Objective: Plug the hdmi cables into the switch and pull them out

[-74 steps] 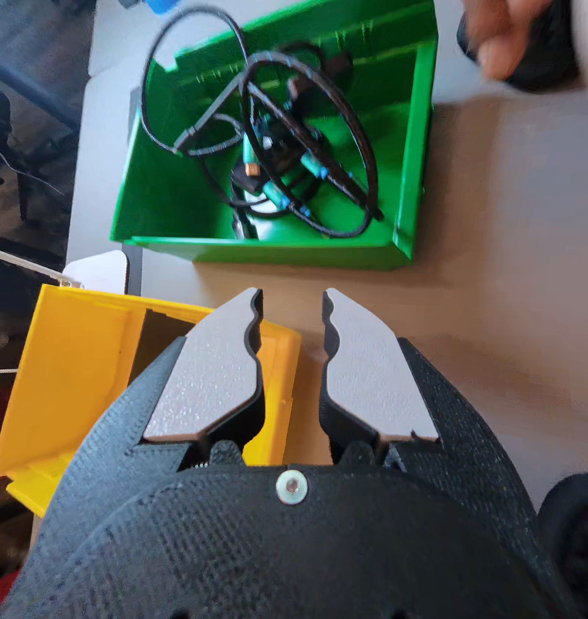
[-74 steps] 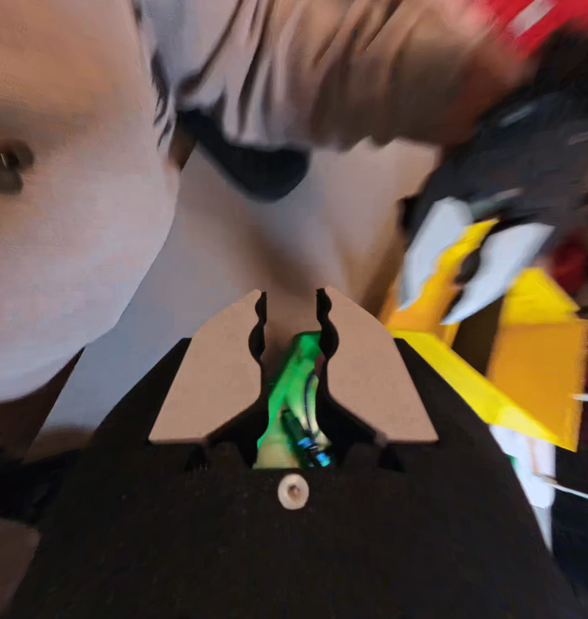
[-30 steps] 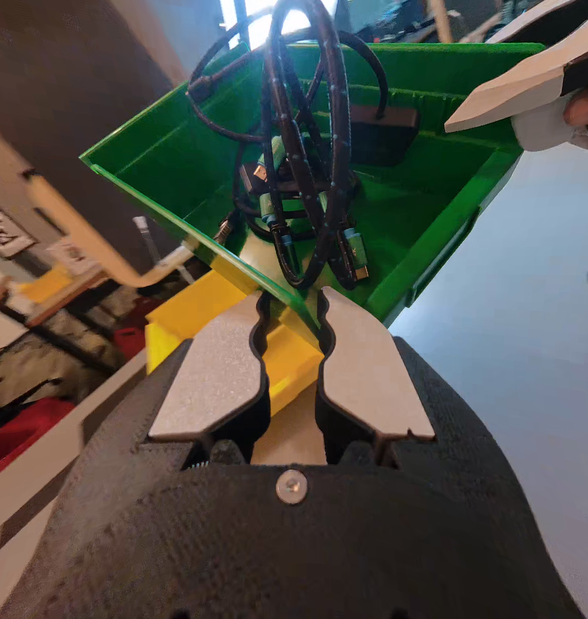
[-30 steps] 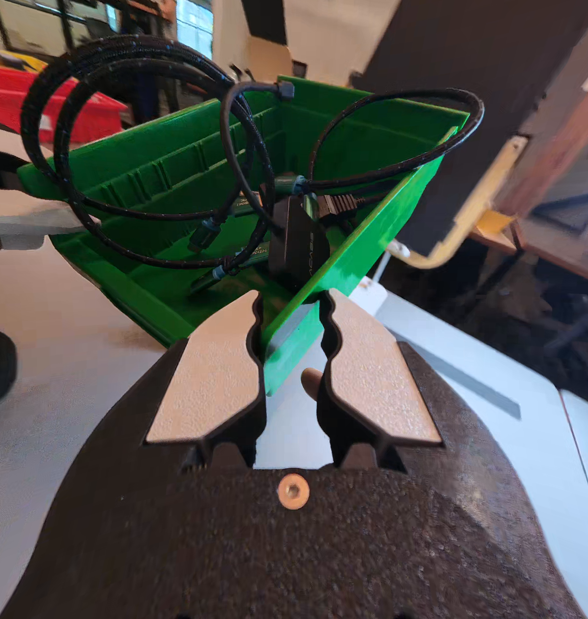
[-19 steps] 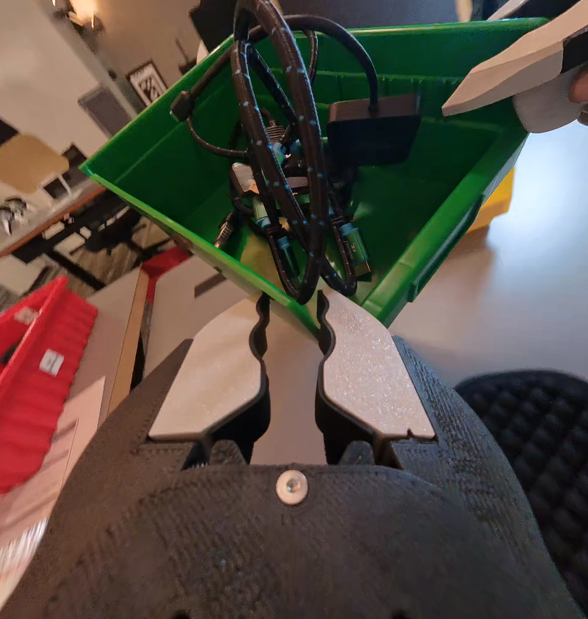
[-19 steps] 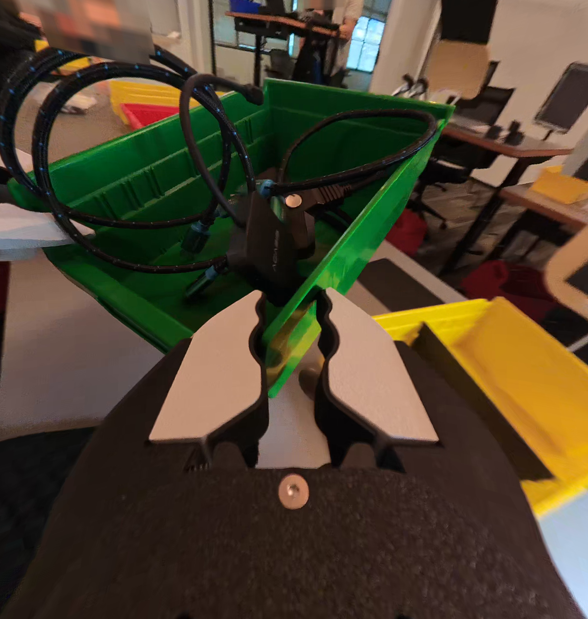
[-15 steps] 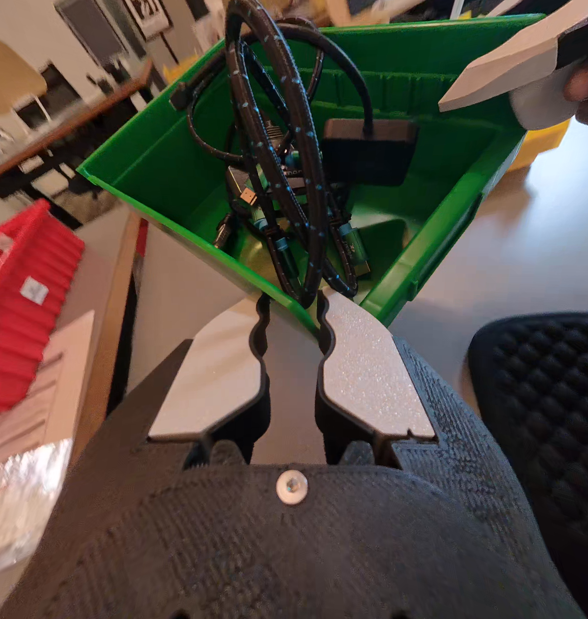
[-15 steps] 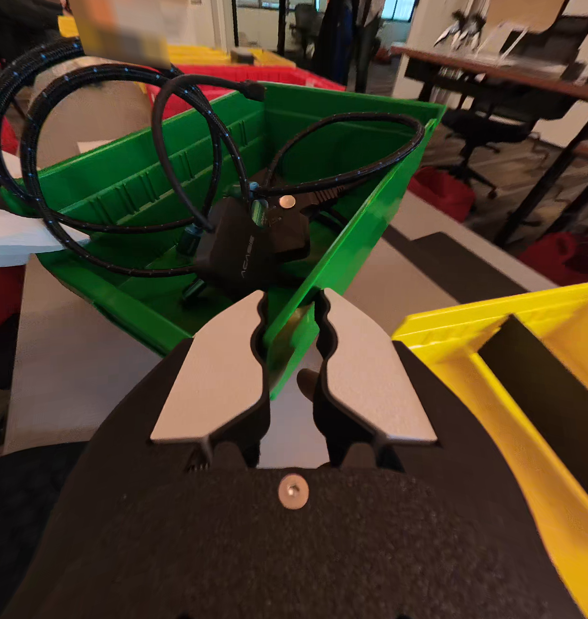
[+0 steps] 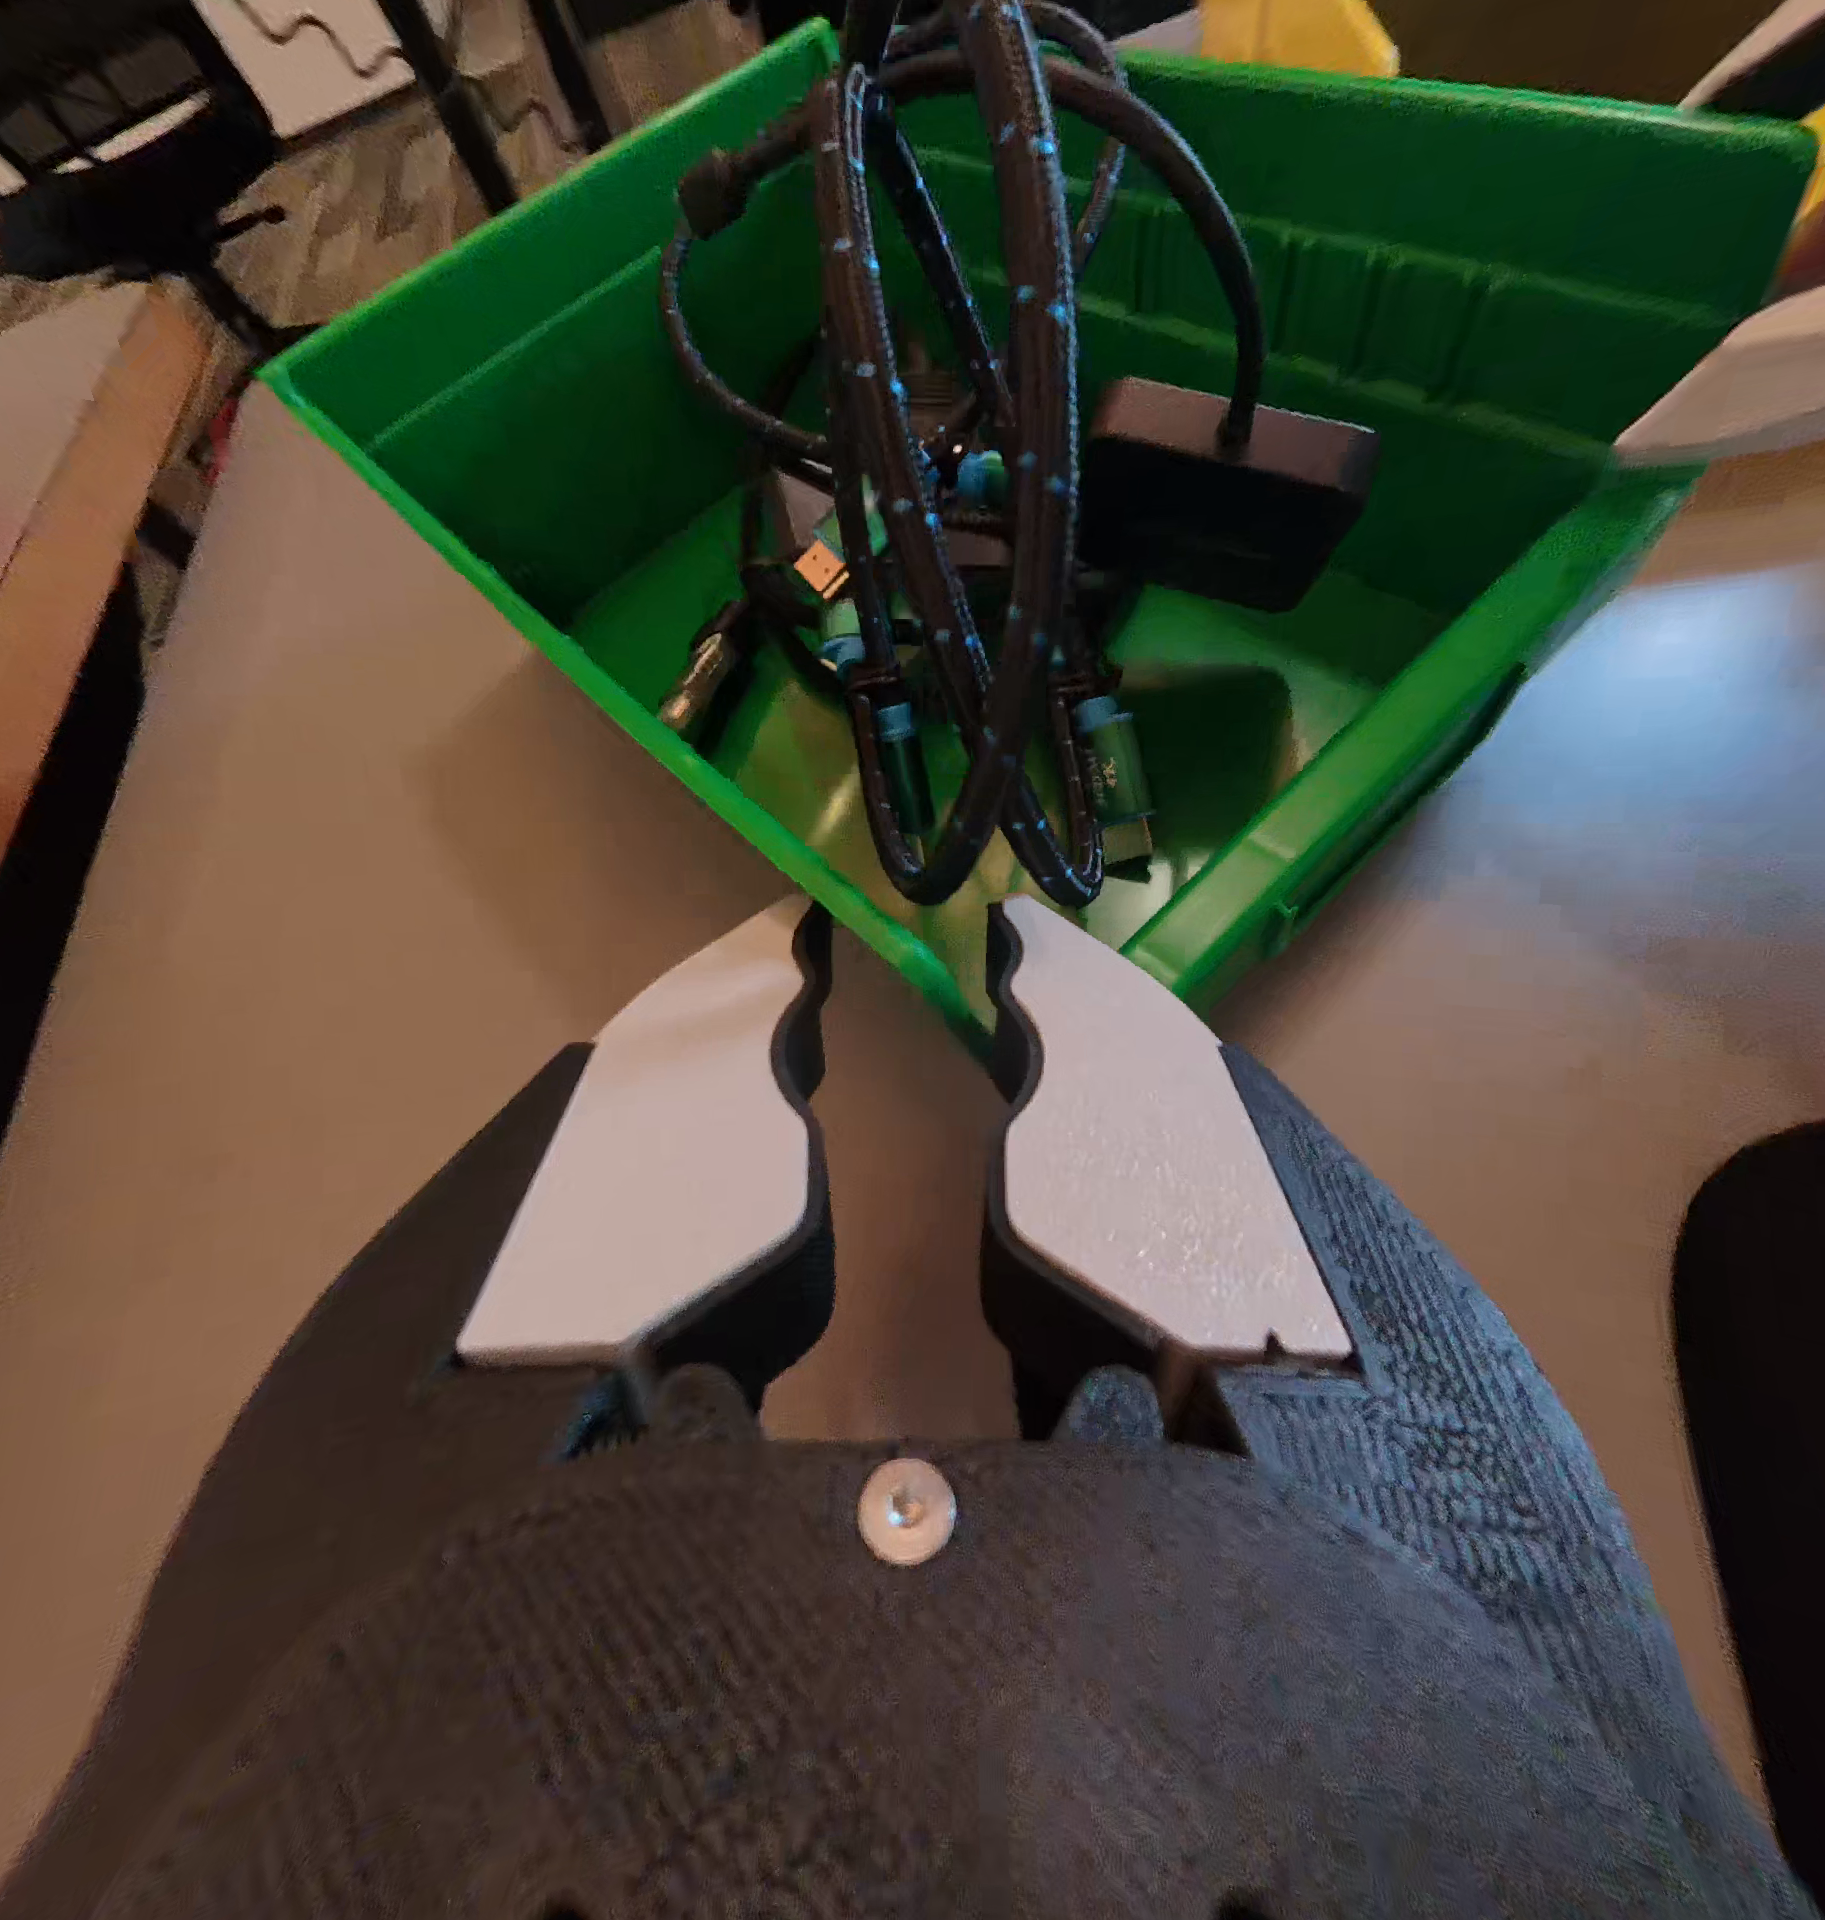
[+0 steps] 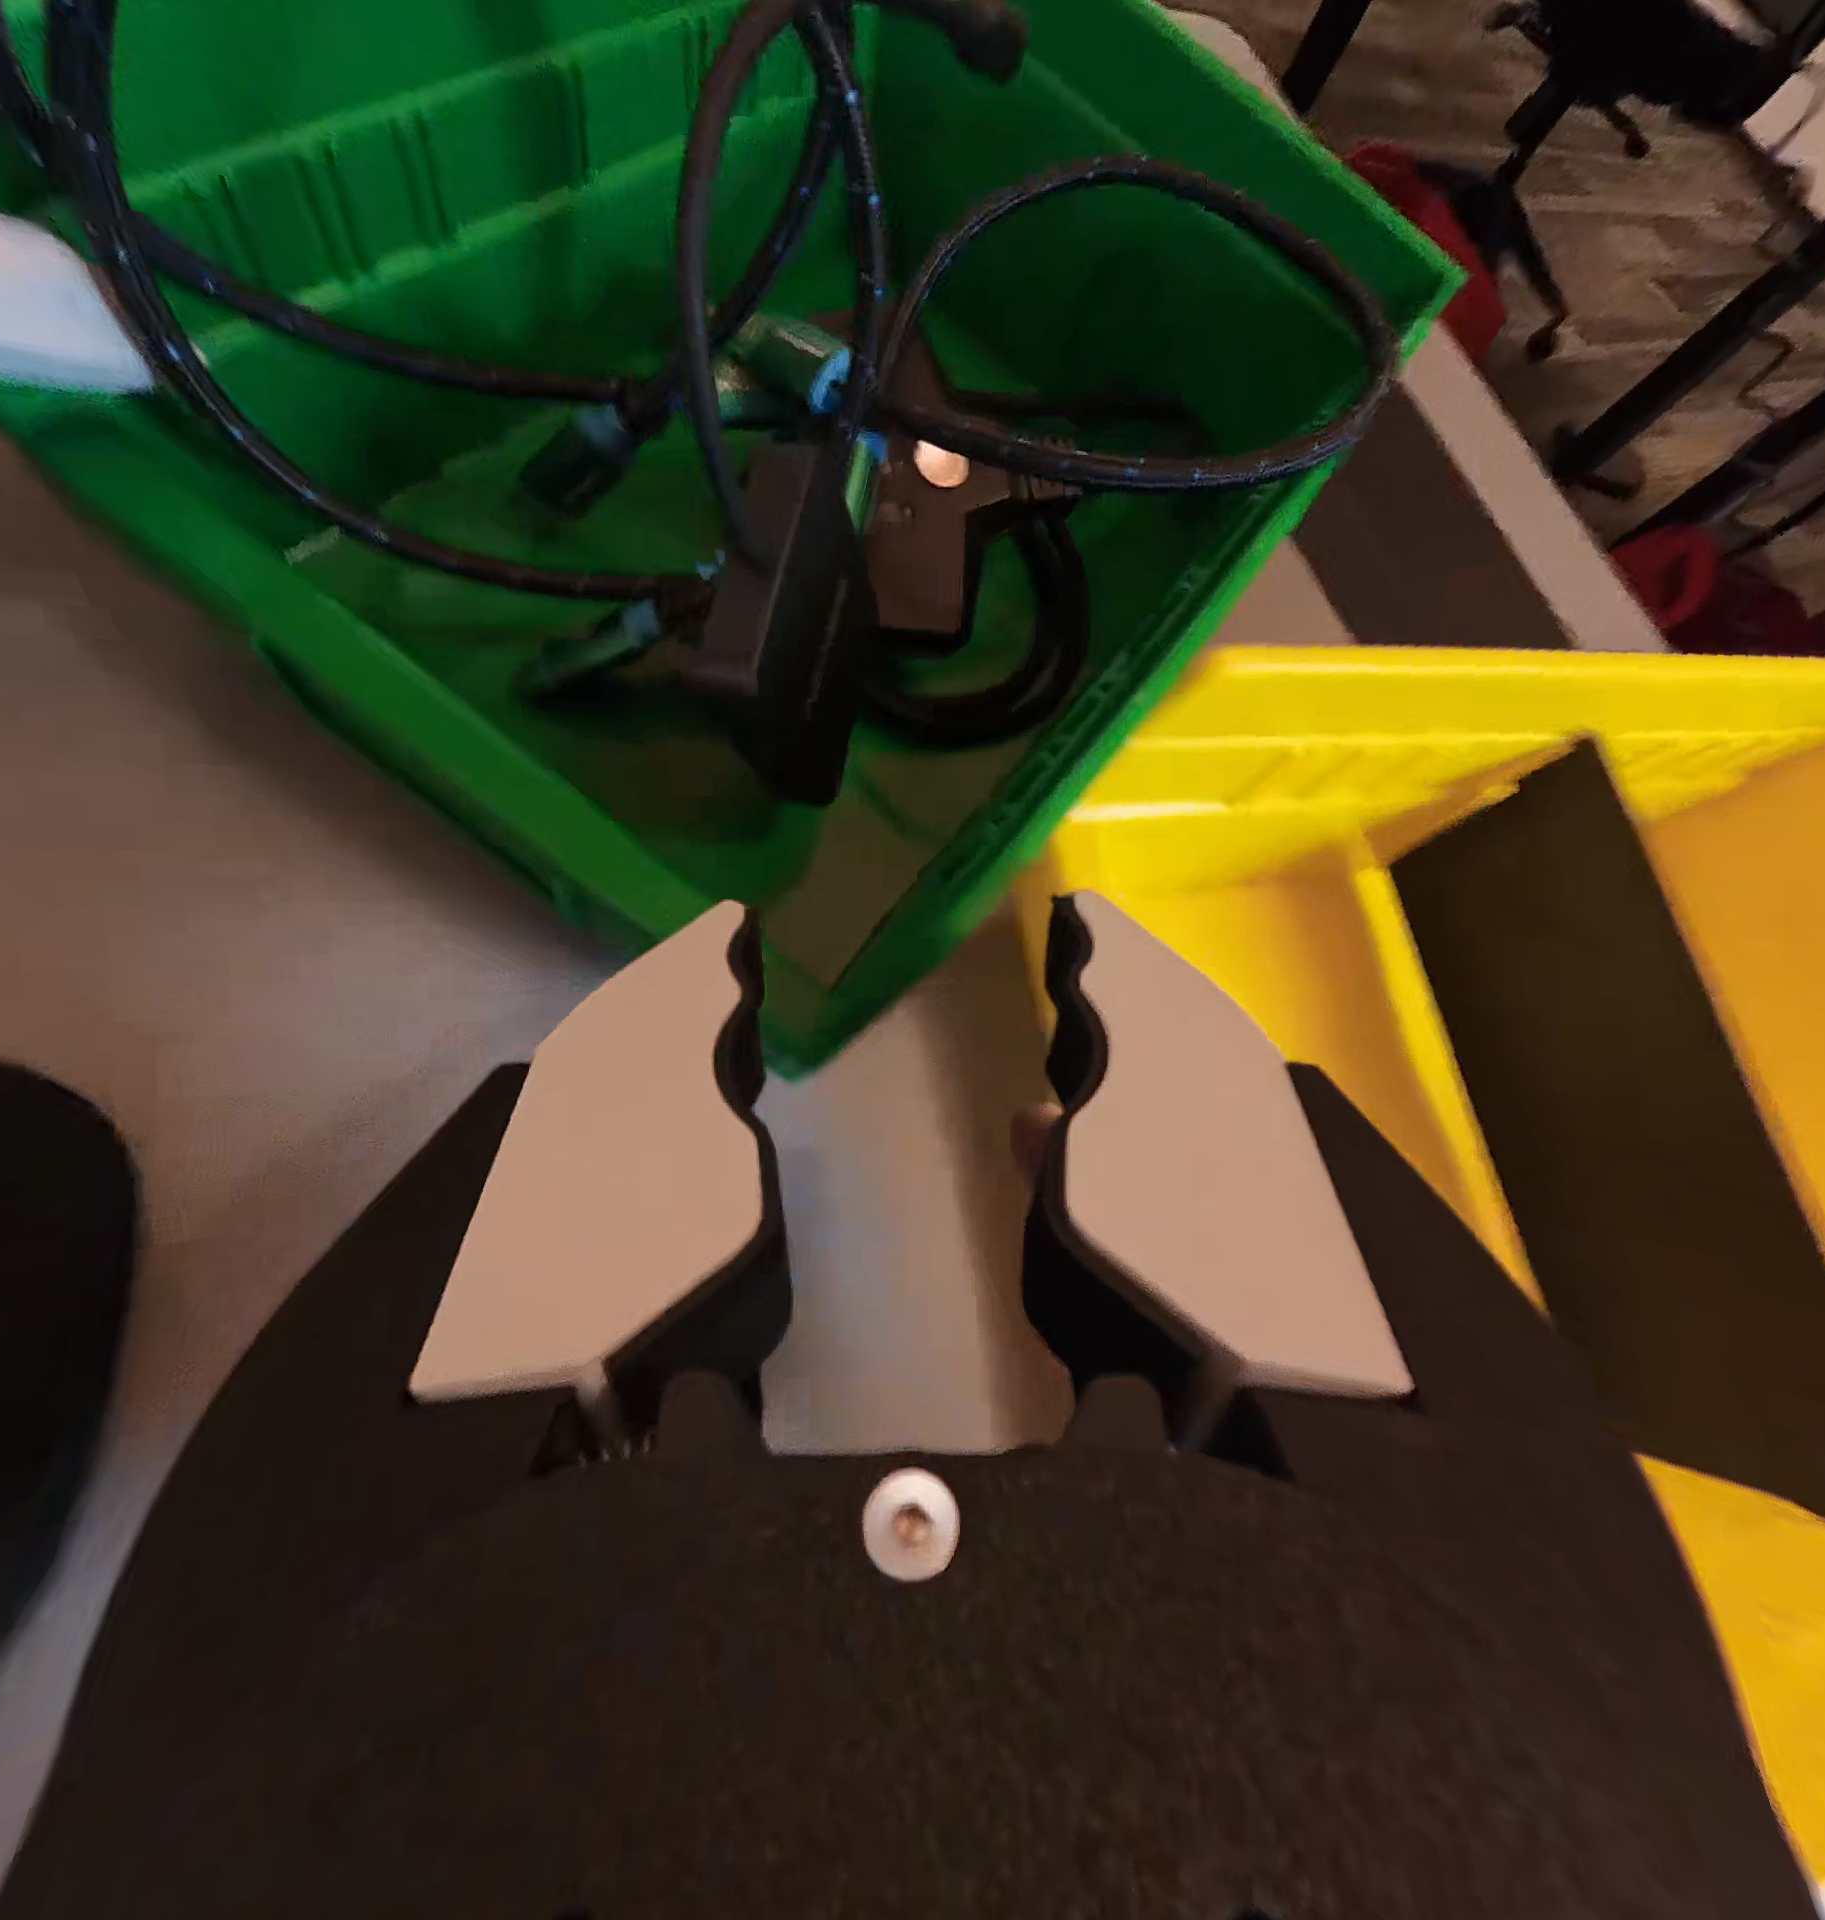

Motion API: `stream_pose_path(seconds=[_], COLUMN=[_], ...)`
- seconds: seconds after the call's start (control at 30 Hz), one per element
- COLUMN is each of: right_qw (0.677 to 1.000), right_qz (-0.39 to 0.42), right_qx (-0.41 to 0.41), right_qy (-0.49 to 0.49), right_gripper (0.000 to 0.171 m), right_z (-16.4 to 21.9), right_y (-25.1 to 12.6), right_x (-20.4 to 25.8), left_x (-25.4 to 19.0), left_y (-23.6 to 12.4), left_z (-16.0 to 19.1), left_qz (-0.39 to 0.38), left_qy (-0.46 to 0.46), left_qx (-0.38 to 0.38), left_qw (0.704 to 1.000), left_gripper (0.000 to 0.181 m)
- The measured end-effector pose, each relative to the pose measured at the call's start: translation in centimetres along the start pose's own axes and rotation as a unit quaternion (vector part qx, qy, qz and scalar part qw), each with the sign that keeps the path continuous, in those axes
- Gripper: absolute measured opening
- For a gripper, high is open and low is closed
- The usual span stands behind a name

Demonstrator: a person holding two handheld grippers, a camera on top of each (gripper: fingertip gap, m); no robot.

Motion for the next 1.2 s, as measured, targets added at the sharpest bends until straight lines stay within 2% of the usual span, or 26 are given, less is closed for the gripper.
stream_pose_path(seconds=[0.07,0.13,0.2,0.3,0.33,0.4,0.47,0.57,0.67,0.77,0.9,1.0,1.1,1.2], right_qw=[0.999,0.995,0.985,0.965,0.963,0.961,0.964,0.966,0.962,0.964,0.969,0.968,0.959,0.946], right_qz=[0.026,0.034,0.037,0.032,0.034,0.068,0.043,0.024,0.046,0.044,0.067,0.105,0.152,0.199], right_qx=[0.015,0.064,0.128,0.206,0.215,0.212,0.216,0.210,0.213,0.216,0.211,0.210,0.229,0.243], right_qy=[-0.039,-0.072,-0.112,-0.157,-0.157,-0.162,-0.148,-0.146,-0.167,-0.147,-0.111,-0.090,-0.073,-0.081], right_gripper=[0.052,0.056,0.062,0.066,0.058,0.030,0.029,0.029,0.031,0.033,0.036,0.037,0.037,0.035], right_z=[0.9,2.1,3.6,5.8,6.3,6.7,7.2,8.8,12.0,16.0,20.8,23.6,25.6,26.2], right_y=[-1.8,-2.5,-1.9,0.8,1.6,2.2,1.3,-1.5,-6.0,-11.3,-18.3,-21.9,-24.0,-24.4], right_x=[-1.8,-3.2,-4.1,-4.3,-4.3,-5.4,-5.5,-5.6,-5.7,-5.7,-5.8,-6.2,-7.5,-9.6], left_x=[0.3,0.8,-0.1,-2.6,-3.8,-6.4,-8.9,-11.0,-10.9,-10.5,-10.4,-10.6,-10.7,-11.2], left_y=[-0.4,-1.8,-3.0,-3.8,-4.0,-4.2,-4.1,-1.8,2.2,5.1,7.0,7.4,7.4,7.3], left_z=[-1.3,-2.8,-4.3,-5.2,-5.6,-6.5,-7.2,-6.6,-5.1,-3.9,-3.0,-2.9,-3.0,-3.1], left_qz=[-0.009,-0.028,-0.007,0.032,0.048,0.078,0.114,0.159,0.157,0.141,0.137,0.116,0.096,0.104], left_qy=[0.016,0.054,0.097,0.174,0.202,0.244,0.278,0.313,0.327,0.347,0.364,0.386,0.397,0.395], left_qx=[-0.015,-0.025,-0.030,0.010,0.016,0.008,0.005,0.047,0.113,0.151,0.173,0.166,0.168,0.158], left_qw=[1.000,0.998,0.995,0.984,0.978,0.967,0.954,0.935,0.925,0.915,0.905,0.900,0.897,0.899], left_gripper=[0.037,0.042,0.040,0.045,0.044,0.042,0.040,0.041,0.051,0.061,0.045,0.034,0.030,0.030])
Point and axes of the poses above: each gripper's, where its closed fingertips meet, y out along the fingers, z out of its underside, x = y × z across the jaws, the point moved 5 cm from there along -y, back along the fingers, and after that the axes turned 4 degrees about y, right-handed, at the moved point
